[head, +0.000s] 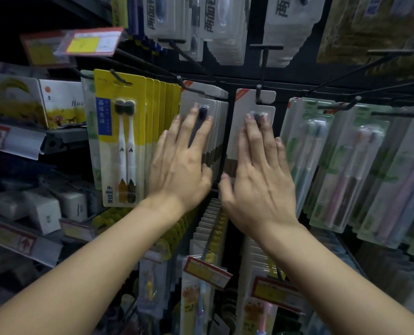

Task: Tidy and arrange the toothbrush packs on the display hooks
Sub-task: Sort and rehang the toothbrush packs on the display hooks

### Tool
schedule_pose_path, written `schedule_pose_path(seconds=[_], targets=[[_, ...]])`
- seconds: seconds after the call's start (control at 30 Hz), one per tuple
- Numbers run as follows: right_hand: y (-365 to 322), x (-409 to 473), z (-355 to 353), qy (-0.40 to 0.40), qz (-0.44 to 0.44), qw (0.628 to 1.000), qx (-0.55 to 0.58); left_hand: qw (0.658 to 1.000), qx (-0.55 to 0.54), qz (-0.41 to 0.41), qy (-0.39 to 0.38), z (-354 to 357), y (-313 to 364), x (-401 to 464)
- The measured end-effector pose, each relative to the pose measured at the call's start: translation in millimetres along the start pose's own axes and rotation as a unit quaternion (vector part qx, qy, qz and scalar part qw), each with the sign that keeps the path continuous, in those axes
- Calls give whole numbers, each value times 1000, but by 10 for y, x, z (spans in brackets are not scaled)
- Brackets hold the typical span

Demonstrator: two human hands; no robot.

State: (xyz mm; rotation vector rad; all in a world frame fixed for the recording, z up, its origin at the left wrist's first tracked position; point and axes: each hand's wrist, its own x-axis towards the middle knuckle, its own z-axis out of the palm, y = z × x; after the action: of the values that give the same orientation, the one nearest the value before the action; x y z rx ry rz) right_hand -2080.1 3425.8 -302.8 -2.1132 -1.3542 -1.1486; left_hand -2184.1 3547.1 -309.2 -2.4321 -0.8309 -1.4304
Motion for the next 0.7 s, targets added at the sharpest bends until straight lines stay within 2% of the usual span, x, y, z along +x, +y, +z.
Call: schedule_pose_path(seconds=[0.4,0.7], targets=[[135,-307,-38,-46,34,998,11,1000,-10,-27,-6,-72,170,-232],[402,-551,-162,-66,90,993,24,996,-71,-40,41,-180,648,-347]])
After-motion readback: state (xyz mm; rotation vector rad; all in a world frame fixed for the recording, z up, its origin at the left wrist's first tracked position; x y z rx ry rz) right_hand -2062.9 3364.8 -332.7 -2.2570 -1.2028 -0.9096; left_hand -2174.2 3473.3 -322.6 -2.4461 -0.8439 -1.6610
